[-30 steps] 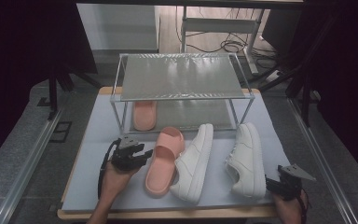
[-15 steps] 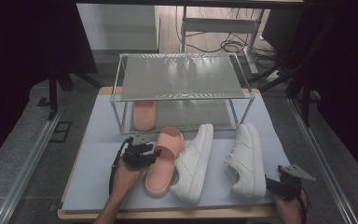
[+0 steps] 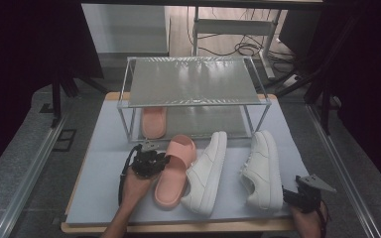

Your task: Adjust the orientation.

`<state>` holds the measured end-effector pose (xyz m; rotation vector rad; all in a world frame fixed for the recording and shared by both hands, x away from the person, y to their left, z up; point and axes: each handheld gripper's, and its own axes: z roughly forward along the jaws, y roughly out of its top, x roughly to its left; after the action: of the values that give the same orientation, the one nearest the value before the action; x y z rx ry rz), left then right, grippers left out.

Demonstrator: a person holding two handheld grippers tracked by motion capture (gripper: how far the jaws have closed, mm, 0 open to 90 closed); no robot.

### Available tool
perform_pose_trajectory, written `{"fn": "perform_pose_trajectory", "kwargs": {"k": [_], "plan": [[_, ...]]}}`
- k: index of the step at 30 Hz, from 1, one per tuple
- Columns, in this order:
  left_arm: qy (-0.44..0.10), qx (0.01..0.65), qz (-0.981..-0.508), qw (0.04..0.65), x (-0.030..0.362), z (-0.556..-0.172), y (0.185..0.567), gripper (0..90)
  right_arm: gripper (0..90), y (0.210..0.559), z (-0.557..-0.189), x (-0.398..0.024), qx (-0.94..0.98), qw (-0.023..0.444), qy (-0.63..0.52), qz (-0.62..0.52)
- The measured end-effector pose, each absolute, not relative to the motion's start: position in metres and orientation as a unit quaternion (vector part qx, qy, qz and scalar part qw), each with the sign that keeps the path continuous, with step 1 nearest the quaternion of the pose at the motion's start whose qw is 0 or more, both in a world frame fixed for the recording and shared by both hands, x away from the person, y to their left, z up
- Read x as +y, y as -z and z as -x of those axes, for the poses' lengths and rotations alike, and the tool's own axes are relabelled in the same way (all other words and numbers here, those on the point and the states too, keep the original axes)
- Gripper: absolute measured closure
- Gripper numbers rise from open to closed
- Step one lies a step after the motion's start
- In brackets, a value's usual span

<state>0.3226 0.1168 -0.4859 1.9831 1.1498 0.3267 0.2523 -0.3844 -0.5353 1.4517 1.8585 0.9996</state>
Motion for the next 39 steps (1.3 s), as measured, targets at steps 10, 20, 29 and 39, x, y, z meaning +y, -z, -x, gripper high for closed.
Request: {"fn": "perform_pose_trajectory", "kwargs": {"k": [10, 20, 29, 39], "plan": [[-0.129, 0.458, -0.786, 0.395, 0.118, -0.326, 0.483, 75.1, 15.5, 0.535, -0.252, -0.384, 0.695, 0.286, -0.374, -0.543], [-0.131, 0.463, -0.782, 0.395, 0.121, -0.330, 0.478, 77.1, 15.5, 0.535, -0.252, -0.384, 0.696, 0.286, -0.374, -0.543], [-0.134, 0.469, -0.779, 0.395, 0.124, -0.333, 0.473, 78.5, 15.5, 0.535, -0.252, -0.384, 0.696, 0.286, -0.374, -0.543], [-0.146, 0.476, -0.774, 0.391, 0.125, -0.344, 0.461, 78.7, 15.4, 0.535, -0.252, -0.385, 0.696, 0.285, -0.373, -0.543]]}}
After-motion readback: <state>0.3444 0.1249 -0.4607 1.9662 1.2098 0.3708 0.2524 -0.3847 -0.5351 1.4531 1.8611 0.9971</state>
